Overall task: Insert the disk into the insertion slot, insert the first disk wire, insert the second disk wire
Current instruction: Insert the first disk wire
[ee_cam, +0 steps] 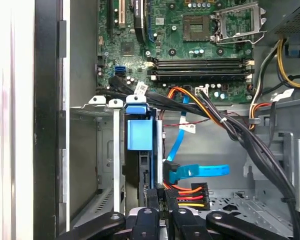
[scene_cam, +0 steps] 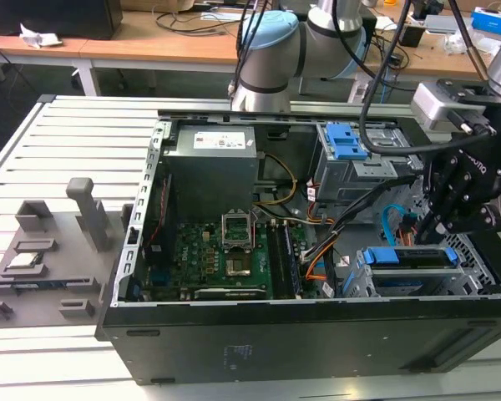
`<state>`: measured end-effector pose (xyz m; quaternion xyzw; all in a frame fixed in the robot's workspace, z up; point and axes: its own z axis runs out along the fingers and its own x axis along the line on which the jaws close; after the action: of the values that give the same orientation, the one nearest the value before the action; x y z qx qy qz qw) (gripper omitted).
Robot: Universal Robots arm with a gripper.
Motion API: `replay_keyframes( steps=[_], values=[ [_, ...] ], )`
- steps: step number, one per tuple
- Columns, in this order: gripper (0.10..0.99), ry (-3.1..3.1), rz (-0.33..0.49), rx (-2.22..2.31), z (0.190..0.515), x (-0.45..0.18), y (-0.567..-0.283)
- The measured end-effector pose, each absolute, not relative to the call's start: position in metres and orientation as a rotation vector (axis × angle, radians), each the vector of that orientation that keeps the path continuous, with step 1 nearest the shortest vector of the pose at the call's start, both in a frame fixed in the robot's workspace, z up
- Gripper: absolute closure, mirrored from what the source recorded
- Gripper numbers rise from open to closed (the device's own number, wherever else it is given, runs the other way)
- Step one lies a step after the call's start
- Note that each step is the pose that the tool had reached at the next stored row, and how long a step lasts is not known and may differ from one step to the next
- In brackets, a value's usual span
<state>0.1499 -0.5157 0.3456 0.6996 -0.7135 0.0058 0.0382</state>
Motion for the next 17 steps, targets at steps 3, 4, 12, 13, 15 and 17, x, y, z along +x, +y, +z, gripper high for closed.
replay_keyframes(
  steps=[3,4,12,13,15,17],
  values=[
    [0.918,-2.187,0.021,2.145,0.3439,0.1503,-0.5190],
    [0.918,-2.187,0.021,2.145,0.3432,0.1511,-0.5207],
    [0.918,-2.187,0.021,2.144,0.3411,0.1546,-0.5224],
    [0.918,-2.187,0.021,2.144,0.3405,0.1547,-0.5224],
    [0.918,-2.187,0.021,2.144,0.3382,0.1547,-0.5224],
    [0.918,-2.186,0.023,2.144,0.3361,0.1547,-0.5224]
  ],
)
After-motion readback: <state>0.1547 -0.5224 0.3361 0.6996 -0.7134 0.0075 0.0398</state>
